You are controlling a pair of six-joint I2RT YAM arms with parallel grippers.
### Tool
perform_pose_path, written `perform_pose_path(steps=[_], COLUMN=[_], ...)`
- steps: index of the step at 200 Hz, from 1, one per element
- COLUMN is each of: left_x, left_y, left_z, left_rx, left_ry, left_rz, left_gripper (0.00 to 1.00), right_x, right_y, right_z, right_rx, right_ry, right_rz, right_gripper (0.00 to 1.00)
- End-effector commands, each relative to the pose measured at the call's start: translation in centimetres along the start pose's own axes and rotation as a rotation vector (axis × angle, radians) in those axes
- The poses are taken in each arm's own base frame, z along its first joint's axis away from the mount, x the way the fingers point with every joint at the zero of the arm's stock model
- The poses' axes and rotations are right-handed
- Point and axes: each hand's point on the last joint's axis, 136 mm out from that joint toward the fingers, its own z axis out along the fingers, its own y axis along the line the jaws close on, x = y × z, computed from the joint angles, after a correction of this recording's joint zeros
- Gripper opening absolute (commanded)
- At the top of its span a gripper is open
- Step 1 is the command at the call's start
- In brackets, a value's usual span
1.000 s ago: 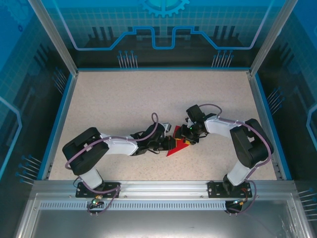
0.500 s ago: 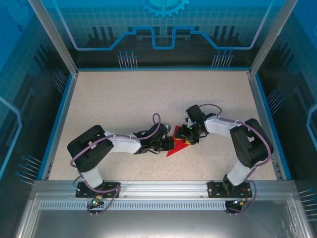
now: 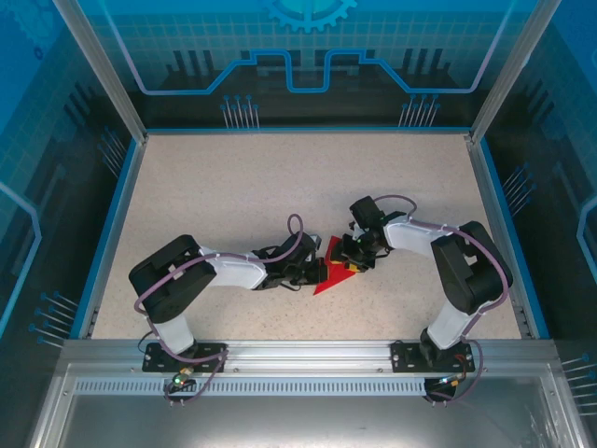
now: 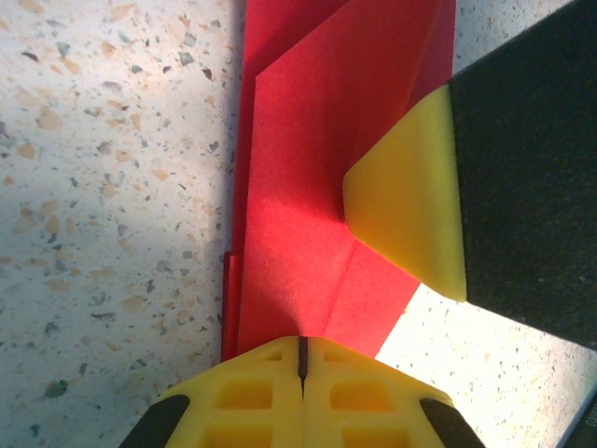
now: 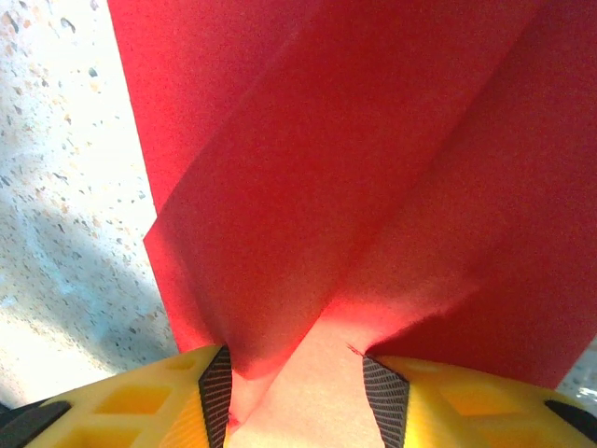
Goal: Fold a paper plane with a square sheet of paper (pick it up from the middle)
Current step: Fourth fold the wing at the center of the table.
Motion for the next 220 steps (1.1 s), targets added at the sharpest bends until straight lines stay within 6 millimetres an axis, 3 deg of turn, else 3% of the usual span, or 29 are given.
perform_pose_path(steps=[1, 106, 112, 220], left_x=[0.1, 0.4, 0.5, 0.7], left_y=[0.9, 1.7, 1.8, 2.6], left_z=[0.3, 0.4, 0.4, 0.4], left_rx=[-0.041, -0.072, -0.075, -0.113], left_ry=[0.010, 0.021, 0.022, 0.026], left_rz=[-0.015, -0.021, -0.023, -0.035], left_gripper=[0.04, 0.02, 0.02, 0.00], right_x=[2.2, 2.7, 1.9, 2.0], right_y=[-5.9, -6.9, -6.1, -6.6], right_z=[2.8, 3.4, 3.3, 3.8], right_rx=[0.228, 0.285, 0.271, 0.313], right_ry=[0.073, 0.120, 0.104, 0.131], right_rz=[0.045, 0.058, 0.051, 0.066], right_gripper=[0.48, 0.47, 0.47, 0.45])
